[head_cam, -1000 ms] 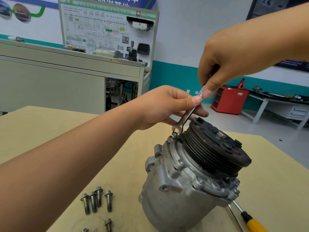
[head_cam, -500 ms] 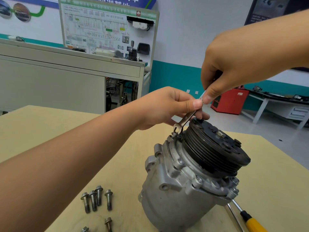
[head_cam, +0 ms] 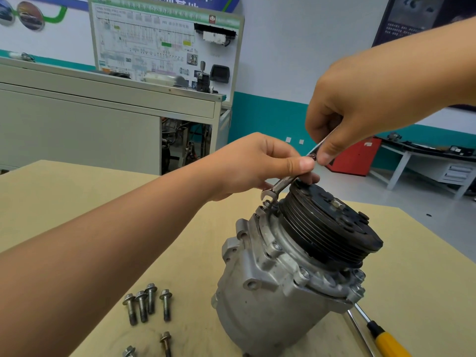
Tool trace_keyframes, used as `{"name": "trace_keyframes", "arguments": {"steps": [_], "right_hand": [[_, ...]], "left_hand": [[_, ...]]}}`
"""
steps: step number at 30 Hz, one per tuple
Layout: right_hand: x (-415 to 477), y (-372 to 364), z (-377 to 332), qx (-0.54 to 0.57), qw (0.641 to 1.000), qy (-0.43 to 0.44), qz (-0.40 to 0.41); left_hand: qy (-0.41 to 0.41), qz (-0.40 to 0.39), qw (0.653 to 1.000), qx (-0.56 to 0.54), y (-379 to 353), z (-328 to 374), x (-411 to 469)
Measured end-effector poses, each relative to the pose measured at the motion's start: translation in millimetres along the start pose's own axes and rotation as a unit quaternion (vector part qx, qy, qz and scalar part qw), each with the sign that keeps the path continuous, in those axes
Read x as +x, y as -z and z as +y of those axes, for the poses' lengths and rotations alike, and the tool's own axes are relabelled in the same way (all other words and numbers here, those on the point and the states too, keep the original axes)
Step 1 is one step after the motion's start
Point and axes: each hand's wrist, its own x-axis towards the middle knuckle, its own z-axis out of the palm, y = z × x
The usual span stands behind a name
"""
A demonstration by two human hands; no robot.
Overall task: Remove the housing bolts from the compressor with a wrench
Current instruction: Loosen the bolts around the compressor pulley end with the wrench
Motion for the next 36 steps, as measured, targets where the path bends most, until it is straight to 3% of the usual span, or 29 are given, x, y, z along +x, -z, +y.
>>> {"name": "trace_keyframes", "arguments": {"steps": [13,24,32,36], "right_hand": [[13.1,2.8,10.7,0.036,0.999,0.026,0.015],[18.0,-1.4,12.2,-0.077,0.994,0.048,0.057],[35.5,-10.4,25.3,-0.246,0.966,0.014,0.082],[40.1,-19.0,25.5,-0.211,0.976,0.022,0.057]], "left_hand": [[-0.016,0.011,0.999,-0.033,-2.3,-5.7,2.6],[-0.019,0.033,0.998,-0.042,-3.5,-7.4,5.2],[0.006,0.054,0.997,-0.061,-3.7,-11.8,11.0],[0.012,0.065,0.996,-0.067,-4.9,-12.9,12.1]]}}
